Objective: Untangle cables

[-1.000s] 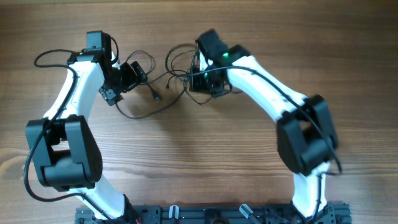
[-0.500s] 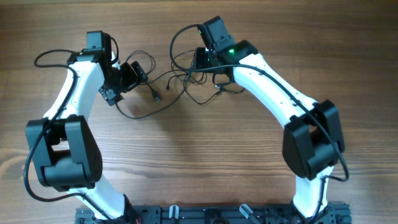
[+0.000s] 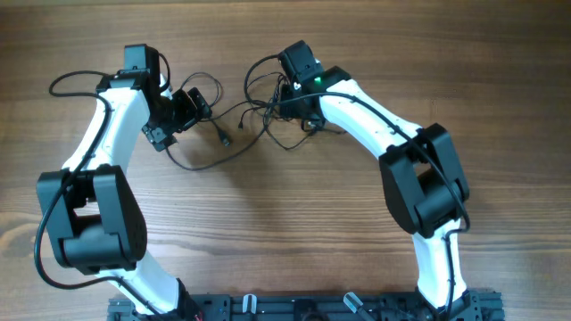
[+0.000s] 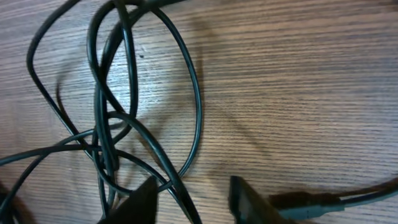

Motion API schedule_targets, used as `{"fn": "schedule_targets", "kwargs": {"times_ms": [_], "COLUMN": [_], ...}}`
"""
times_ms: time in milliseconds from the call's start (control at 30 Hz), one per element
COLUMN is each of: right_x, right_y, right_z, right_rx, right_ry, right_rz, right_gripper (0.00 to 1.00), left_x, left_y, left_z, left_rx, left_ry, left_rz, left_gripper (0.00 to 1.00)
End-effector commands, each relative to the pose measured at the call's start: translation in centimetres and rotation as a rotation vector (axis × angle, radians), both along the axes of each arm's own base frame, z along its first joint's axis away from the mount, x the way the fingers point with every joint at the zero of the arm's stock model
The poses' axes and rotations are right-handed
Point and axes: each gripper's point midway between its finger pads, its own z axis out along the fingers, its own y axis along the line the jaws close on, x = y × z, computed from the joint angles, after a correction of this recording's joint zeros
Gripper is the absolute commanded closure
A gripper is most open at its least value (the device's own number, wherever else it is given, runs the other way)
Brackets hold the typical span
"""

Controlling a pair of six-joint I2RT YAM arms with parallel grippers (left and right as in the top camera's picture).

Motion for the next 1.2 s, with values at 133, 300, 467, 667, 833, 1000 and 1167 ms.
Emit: {"fn": "schedule_targets", "kwargs": {"times_ms": [133,300,467,667,833,1000,1167], "right_x": [-0.6,-2.1,-3.3,-3.2,-2.7,-2.3,-2.4], "right_y": [-0.3,-0.9,-1.2,-0.7,-0.7,-0.5,-0.4], "right_z": [-1.2,-1.5,1.2,6.4,7.9,7.8,7.8], "right_rx": [-0.017,-0.065,0.027,0.181,0.195,0.196,0.201], "right_ry": [0.034,0.078,0.140,0.086,0.042,0.028,0.031], "right_rz": [-0.004,0.136,0.180,0.242,0.244,0.244,0.245], "right_gripper": [0.89,0.96,0.96,0.96,0.92,0.96,0.96], "left_x": [-0.1,-0.1,-0.1,-0.1,-0.1,-0.1,-0.1], "left_y": [-0.1,-0.1,-0.1,-0.1,-0.1,-0.2,-0.2], "left_z": [0.4,0.4,0.4,0.4,0.4,0.4,0.4], "left_rx": [-0.004,-0.004,-0.004,-0.004,-0.004,-0.004,-0.004], "left_ry": [-0.012,-0.012,-0.012,-0.012,-0.012,-0.012,-0.012], "left_rz": [-0.017,-0.017,-0.016,-0.017,-0.016,-0.017,-0.017], "left_gripper": [0.00,0.00,0.00,0.00,0.00,0.00,0.00]}}
